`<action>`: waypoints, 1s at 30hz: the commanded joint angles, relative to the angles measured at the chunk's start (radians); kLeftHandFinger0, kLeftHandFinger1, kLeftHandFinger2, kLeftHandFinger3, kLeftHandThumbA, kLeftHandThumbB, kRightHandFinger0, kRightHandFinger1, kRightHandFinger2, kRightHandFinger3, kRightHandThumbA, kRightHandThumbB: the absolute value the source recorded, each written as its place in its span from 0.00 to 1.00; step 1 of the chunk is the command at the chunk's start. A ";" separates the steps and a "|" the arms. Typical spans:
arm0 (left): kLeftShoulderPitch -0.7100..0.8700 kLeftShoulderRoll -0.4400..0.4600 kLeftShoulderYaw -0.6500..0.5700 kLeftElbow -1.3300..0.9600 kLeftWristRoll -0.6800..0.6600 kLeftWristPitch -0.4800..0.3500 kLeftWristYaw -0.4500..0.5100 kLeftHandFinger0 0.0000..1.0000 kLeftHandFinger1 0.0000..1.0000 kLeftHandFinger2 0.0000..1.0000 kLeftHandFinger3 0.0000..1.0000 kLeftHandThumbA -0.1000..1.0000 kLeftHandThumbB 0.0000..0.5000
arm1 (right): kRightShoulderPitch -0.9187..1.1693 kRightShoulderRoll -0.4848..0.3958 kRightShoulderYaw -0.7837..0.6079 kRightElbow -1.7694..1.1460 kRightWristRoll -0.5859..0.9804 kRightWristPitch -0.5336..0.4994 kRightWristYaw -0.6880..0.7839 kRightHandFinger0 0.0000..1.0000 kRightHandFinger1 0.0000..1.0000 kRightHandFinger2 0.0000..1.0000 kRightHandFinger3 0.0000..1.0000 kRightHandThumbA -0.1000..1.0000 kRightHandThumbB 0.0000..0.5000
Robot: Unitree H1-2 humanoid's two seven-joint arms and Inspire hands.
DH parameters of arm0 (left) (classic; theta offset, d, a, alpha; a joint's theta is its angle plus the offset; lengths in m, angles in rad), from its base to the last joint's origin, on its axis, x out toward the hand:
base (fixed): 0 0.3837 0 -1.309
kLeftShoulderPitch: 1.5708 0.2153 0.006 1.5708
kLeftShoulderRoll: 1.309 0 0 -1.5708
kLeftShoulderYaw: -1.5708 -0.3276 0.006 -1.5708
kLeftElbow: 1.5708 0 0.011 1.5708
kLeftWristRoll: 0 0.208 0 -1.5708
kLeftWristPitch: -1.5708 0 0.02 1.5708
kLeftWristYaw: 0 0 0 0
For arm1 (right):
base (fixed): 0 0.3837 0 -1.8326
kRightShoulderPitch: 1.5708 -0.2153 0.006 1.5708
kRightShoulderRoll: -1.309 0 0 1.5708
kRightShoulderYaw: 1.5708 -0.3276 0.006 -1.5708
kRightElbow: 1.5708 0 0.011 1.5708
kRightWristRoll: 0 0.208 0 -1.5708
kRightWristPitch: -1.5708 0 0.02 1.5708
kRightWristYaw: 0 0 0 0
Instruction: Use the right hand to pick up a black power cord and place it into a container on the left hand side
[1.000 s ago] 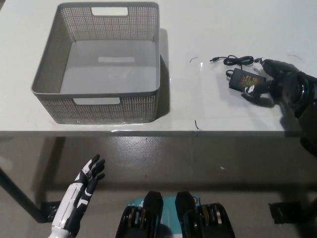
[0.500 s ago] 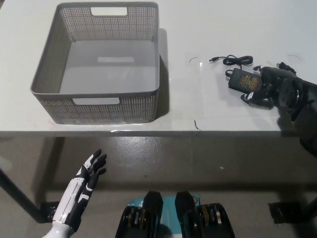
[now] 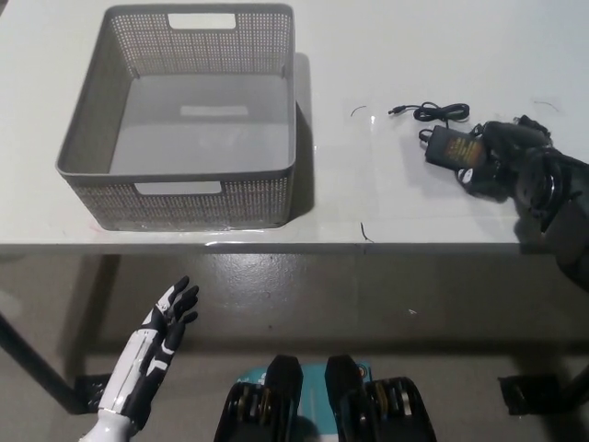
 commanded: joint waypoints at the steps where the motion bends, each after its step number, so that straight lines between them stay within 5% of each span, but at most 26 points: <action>1: -0.027 0.018 0.001 -0.024 0.000 -0.010 -0.014 1.00 1.00 1.00 1.00 0.91 0.50 | -0.047 -0.002 -0.049 0.006 0.045 -0.128 -0.258 0.05 0.48 0.85 0.74 0.00 0.25; 5: -0.031 0.018 0.001 -0.022 0.003 -0.007 -0.013 1.00 1.00 1.00 1.00 0.90 0.52 | -0.046 -0.008 -0.057 0.009 0.047 -0.149 -0.282 0.12 0.59 0.94 0.90 0.00 0.29; 10: -0.029 0.018 0.001 -0.025 0.001 -0.004 -0.015 1.00 1.00 1.00 1.00 0.90 0.50 | -0.046 -0.011 -0.062 0.023 0.047 -0.162 -0.313 0.15 0.58 0.89 0.86 0.00 0.27; 14: -0.030 0.018 0.000 -0.026 0.001 0.002 -0.014 1.00 1.00 1.00 1.00 0.89 0.48 | -0.042 -0.013 -0.073 0.019 0.055 -0.181 -0.326 0.13 0.56 0.88 0.92 0.00 0.30; 21: -0.029 0.018 0.001 -0.028 0.001 0.000 -0.013 1.00 1.00 1.00 1.00 0.89 0.47 | -0.047 -0.020 -0.102 0.009 0.081 -0.241 -0.404 0.01 0.45 0.81 0.92 0.00 0.34; 30: -0.029 0.018 0.000 -0.024 0.000 -0.004 -0.015 1.00 1.00 1.00 1.00 0.89 0.44 | -0.101 -0.046 -0.188 -0.061 0.121 -0.292 -0.461 0.00 0.44 0.79 0.90 0.00 0.28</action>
